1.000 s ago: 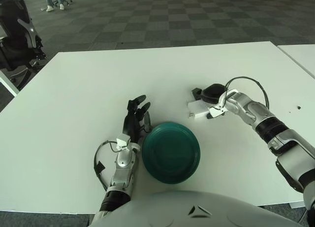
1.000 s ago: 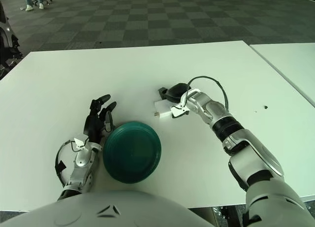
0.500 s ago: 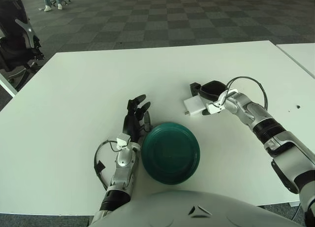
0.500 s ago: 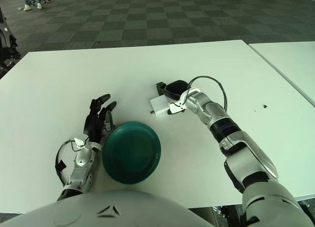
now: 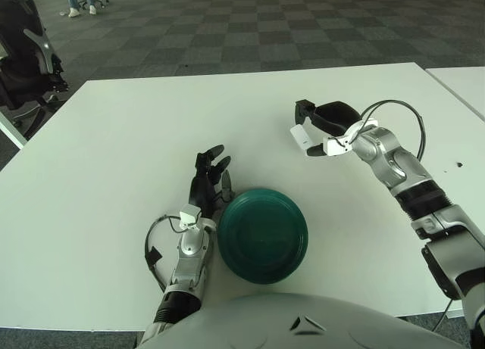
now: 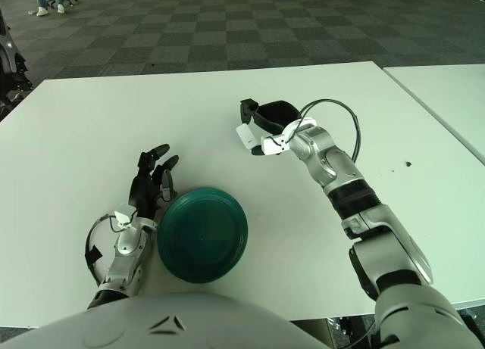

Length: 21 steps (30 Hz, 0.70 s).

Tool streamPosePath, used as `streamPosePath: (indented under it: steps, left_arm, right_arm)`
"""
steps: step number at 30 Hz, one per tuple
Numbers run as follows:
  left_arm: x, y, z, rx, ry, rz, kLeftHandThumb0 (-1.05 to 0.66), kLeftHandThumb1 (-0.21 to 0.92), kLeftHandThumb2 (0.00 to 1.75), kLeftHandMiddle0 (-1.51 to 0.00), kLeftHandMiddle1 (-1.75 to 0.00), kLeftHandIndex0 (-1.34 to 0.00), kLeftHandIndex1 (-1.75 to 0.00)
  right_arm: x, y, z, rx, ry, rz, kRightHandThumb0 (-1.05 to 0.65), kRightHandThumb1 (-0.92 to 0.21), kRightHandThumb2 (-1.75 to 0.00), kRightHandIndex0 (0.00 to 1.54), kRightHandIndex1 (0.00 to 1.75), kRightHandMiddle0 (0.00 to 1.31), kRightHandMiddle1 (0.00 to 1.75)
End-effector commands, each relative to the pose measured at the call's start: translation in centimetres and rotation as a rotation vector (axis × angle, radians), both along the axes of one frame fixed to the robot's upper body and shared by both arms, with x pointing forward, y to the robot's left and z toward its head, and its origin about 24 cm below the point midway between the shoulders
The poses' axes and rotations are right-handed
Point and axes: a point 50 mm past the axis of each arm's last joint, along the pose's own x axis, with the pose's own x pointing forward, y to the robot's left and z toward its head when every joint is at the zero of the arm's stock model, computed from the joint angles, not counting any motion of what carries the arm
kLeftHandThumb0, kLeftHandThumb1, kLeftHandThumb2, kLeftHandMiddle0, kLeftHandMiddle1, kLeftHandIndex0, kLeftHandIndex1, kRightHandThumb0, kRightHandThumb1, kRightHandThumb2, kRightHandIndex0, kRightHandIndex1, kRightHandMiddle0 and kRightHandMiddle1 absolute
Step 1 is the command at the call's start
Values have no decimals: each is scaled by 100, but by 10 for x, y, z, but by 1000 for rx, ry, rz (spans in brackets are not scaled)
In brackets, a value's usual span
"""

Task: Put the charger into the plate.

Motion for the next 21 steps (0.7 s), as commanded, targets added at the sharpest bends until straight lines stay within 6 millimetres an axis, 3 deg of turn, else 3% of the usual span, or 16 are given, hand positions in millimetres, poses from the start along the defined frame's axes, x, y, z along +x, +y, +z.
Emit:
streamPosePath:
  steps: [1,11,21]
  left_arm:
    - [-28,-18,-36,-89,207,20,-92,92,97,-40,-58,-5,-105]
    - [-29,-18,-37,-88,207,24,-90,92,96,-39,-58,-5,-105]
    - [-29,-20,-34,-91,193,24,-87,92,96,-39,-61,-2,-105]
  right_arm:
    - [-15,14,20,25,-32,45,-45,-43,-117,86,175,52,175]
    - [-48,39,32,51,-36,115,-46,-39,-123,95,175,56,175]
    - [-73,50,30,30,-28,213,-46,-39,-123,105,175,56,175]
